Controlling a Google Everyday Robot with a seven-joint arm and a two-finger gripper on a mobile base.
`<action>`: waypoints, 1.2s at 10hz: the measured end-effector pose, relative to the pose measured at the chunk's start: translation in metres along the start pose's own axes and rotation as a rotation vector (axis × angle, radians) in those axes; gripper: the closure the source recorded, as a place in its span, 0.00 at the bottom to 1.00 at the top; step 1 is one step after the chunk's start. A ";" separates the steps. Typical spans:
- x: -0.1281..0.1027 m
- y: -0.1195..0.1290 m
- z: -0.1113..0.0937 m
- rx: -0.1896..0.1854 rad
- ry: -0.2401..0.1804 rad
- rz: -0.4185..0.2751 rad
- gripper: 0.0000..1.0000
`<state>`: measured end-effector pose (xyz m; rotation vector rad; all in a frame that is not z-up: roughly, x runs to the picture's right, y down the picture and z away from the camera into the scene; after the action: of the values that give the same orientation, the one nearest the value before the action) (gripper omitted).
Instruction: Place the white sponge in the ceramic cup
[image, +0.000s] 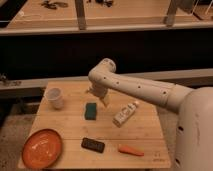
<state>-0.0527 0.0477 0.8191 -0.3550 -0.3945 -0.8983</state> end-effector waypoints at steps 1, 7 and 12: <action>-0.002 -0.001 0.010 -0.003 -0.012 -0.023 0.20; -0.010 -0.001 0.047 -0.026 -0.059 -0.109 0.20; -0.018 -0.004 0.067 -0.047 -0.086 -0.175 0.20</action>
<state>-0.0785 0.0881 0.8698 -0.4080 -0.4895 -1.0672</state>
